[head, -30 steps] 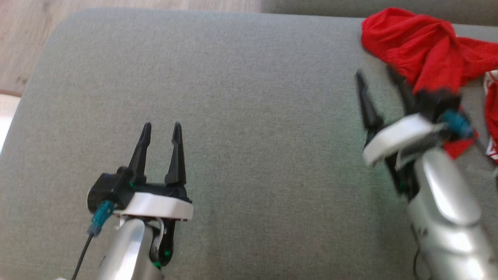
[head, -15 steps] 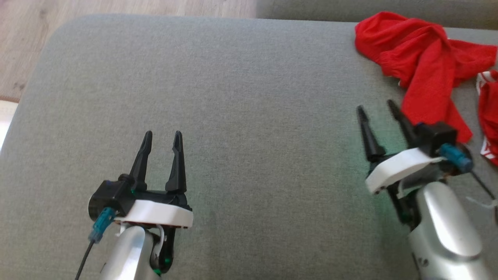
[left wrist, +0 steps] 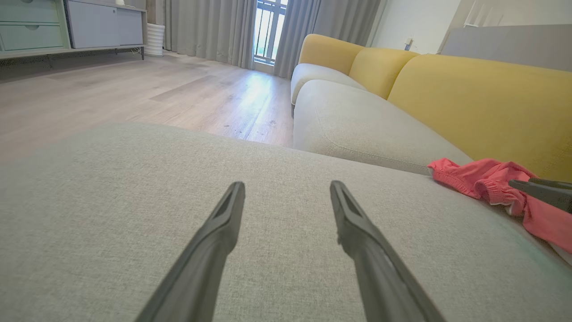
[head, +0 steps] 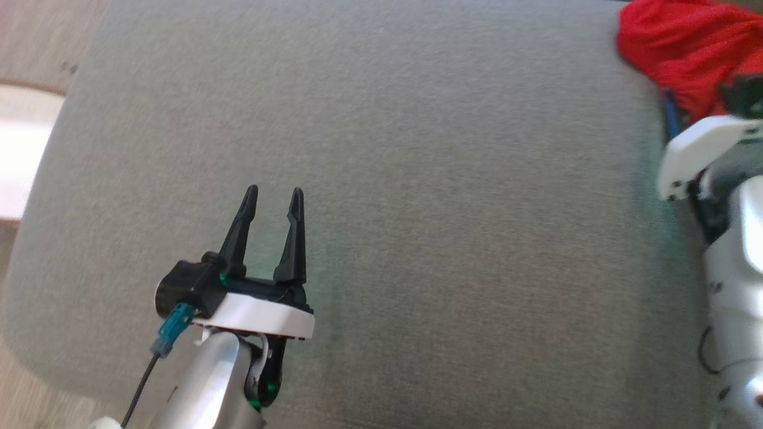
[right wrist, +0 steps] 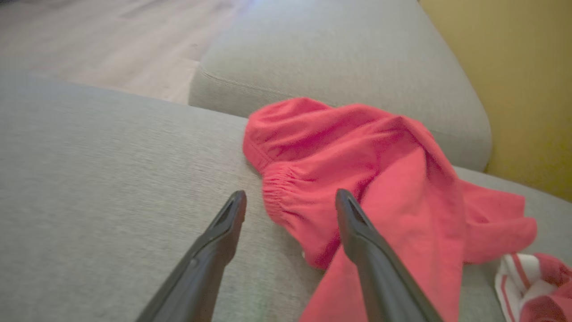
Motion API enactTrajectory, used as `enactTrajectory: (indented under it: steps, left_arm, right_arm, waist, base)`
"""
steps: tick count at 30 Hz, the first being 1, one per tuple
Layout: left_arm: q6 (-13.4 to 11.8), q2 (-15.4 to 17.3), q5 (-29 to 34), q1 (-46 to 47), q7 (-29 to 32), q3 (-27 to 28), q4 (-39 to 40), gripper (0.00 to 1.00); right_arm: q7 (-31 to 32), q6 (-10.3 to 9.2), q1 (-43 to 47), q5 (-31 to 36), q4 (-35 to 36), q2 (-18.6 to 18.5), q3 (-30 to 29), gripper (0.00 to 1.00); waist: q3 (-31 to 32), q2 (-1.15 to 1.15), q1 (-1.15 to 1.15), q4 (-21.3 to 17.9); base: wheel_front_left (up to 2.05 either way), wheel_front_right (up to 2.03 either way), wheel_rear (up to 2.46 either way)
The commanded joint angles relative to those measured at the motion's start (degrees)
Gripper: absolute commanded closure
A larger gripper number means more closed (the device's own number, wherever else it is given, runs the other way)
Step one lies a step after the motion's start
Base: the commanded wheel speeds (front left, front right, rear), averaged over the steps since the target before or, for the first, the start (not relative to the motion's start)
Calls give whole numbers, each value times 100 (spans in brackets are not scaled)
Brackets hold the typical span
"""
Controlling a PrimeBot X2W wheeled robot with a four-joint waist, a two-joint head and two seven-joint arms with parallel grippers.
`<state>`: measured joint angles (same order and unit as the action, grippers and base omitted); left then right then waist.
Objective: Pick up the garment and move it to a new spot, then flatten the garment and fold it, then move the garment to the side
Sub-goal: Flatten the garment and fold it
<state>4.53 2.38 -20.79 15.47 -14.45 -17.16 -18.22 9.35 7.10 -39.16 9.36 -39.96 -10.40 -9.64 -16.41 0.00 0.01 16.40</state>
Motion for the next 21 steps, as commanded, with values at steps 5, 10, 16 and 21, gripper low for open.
enactTrajectory:
  steps: [5,10,16,21]
  left_arm:
    - [-69,50,-116,234,-55,40,189,0]
    - [-122,50,-184,242,-55,-4,210,0]
    - [-158,54,-95,164,-55,146,167,0]
    - [-90,84,68,113,-55,235,105,0]
  right_arm:
    - [185,39,-572,326,-454,-179,-175,0]
    - [29,39,-921,360,-1009,-162,-165,100]
    - [-893,39,-1117,41,-1315,546,325,100]
    - [-1563,39,-1004,-1252,-1373,746,1655,100]
  waist:
    - [-299,0,-1,320]
    - [-404,0,-1,366]
    - [-283,0,-1,7]
    - [-36,0,-1,-335]
  base:
    - [0,0,0]
    - [0,0,0]
    - [0,0,0]
    - [0,0,0]
